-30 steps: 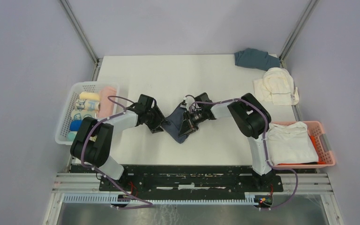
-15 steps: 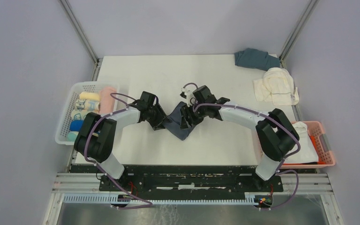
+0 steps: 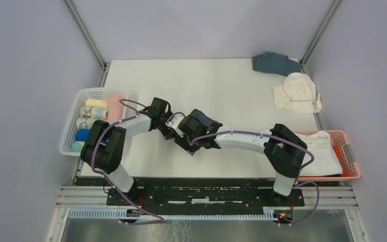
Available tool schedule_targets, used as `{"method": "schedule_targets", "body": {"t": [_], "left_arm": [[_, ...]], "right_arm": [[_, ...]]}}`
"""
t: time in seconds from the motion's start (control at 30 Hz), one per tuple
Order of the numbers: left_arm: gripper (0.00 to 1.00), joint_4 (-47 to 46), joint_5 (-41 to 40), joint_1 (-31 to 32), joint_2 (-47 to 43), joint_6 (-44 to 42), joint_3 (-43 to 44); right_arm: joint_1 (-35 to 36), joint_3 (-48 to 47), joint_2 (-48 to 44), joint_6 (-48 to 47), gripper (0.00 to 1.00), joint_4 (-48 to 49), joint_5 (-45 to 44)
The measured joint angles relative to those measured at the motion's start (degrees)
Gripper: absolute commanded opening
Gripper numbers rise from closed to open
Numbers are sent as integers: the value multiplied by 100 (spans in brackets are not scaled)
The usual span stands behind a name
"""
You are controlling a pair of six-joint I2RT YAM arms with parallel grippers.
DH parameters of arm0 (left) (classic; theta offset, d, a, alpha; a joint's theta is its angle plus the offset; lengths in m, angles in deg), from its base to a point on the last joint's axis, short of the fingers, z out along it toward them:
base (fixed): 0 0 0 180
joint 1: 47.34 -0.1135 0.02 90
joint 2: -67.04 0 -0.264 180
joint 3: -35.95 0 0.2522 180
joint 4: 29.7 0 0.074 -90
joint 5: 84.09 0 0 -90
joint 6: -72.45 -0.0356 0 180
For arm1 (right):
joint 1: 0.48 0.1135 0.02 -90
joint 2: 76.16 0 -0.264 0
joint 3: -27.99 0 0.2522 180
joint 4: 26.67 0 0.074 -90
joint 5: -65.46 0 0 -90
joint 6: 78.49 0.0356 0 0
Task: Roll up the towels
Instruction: Roll the towel at the center of the board.
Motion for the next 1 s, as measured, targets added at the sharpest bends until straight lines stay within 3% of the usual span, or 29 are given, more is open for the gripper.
{"method": "schedule_targets", "body": {"t": [0.33,0.63,0.77,1.0], "left_arm": [[59,7,-4,52,44,-9,55],[65,39,-42,85,109,-133,164],[73,160,-225,94,-35,-144,155],[79,817,-636,50,-918,-232,-120]], "right_arm": [[149,-81,715,-332,65,46,-922],[85,-85,828,-472,27,120,-1029],[-46,-87,723,-474,19,52,-437],[-601,-11,599,-61,19,57,1895]]}}
